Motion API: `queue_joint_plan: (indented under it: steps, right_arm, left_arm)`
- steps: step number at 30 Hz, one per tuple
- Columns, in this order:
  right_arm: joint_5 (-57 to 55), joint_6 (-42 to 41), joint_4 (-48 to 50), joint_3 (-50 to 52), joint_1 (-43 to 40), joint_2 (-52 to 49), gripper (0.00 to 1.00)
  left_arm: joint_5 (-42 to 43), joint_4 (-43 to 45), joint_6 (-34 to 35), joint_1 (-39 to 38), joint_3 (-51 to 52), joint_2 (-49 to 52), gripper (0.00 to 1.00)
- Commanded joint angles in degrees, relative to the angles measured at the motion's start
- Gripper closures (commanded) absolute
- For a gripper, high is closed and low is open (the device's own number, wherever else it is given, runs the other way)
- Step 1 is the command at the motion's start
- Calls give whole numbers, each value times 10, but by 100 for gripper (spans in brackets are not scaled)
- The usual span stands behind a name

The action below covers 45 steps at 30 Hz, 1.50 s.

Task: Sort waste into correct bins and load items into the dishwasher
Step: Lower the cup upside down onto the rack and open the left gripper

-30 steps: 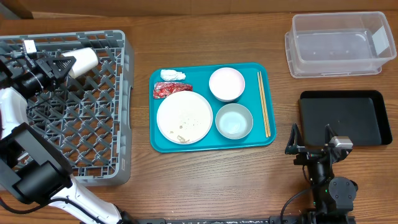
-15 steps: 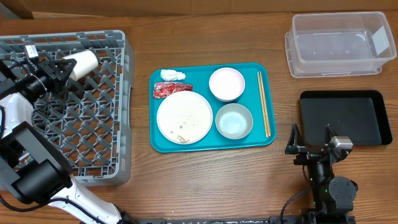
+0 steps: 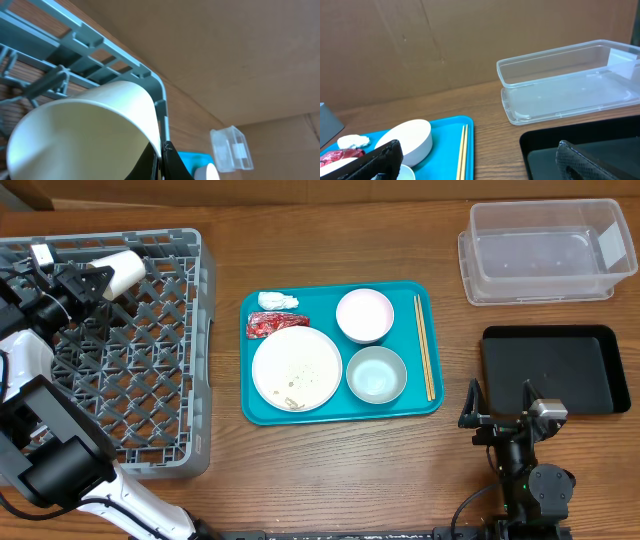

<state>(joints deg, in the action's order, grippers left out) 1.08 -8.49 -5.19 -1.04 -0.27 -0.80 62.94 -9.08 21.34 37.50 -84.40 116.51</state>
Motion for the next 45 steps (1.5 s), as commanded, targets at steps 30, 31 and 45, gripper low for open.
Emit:
queue_joint_plan:
  steps: [30, 31, 45]
  right_arm:
    - [-4, 4, 3, 6, 3, 6, 0]
    - [-4, 4, 3, 6, 3, 6, 0]
    - [-4, 4, 3, 6, 3, 6, 0]
  left_arm:
    - [-90, -24, -14, 45, 17, 62, 79]
    - [-90, -29, -14, 49, 17, 60, 79]
    - [-89, -103, -14, 67, 17, -22, 73]
